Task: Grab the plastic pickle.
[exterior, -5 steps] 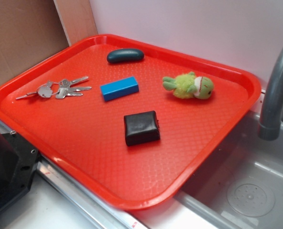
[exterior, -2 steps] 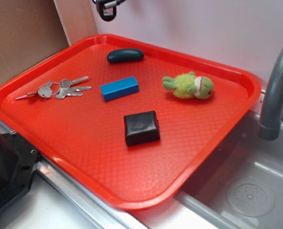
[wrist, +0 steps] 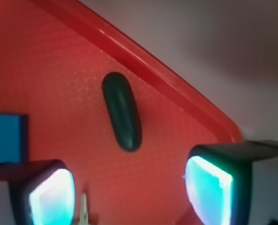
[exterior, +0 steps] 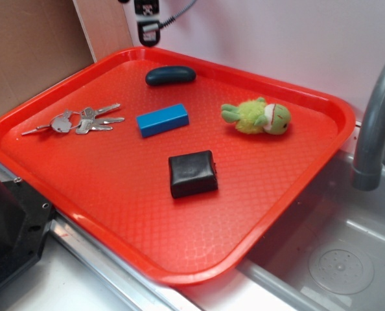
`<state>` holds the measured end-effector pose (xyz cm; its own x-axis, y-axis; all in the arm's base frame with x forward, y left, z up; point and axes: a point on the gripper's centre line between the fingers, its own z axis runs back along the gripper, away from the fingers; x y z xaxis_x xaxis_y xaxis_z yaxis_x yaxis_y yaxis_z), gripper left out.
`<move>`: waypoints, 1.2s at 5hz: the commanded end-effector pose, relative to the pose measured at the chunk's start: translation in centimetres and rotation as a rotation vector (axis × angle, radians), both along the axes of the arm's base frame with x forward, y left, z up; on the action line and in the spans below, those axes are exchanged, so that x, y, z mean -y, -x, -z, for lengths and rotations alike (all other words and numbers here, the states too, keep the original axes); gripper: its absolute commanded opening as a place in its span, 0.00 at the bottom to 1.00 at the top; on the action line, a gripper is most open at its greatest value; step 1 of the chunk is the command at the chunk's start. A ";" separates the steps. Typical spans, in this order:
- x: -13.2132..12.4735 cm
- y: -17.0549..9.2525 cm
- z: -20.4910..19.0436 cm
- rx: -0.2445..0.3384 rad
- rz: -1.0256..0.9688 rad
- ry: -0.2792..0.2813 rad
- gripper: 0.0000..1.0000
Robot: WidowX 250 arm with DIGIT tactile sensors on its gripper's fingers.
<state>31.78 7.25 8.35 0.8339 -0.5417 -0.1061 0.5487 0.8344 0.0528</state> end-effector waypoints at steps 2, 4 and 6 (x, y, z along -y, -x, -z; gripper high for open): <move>0.4 -2.5 3.3 0.019 -0.055 -0.008 1.00; 0.7 -3.1 5.6 -0.046 -0.034 0.000 1.00; 0.5 -2.7 9.7 -0.150 -0.025 -0.007 0.00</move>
<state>33.13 7.83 0.09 0.8205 -0.5126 -0.2530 0.5213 0.8526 -0.0368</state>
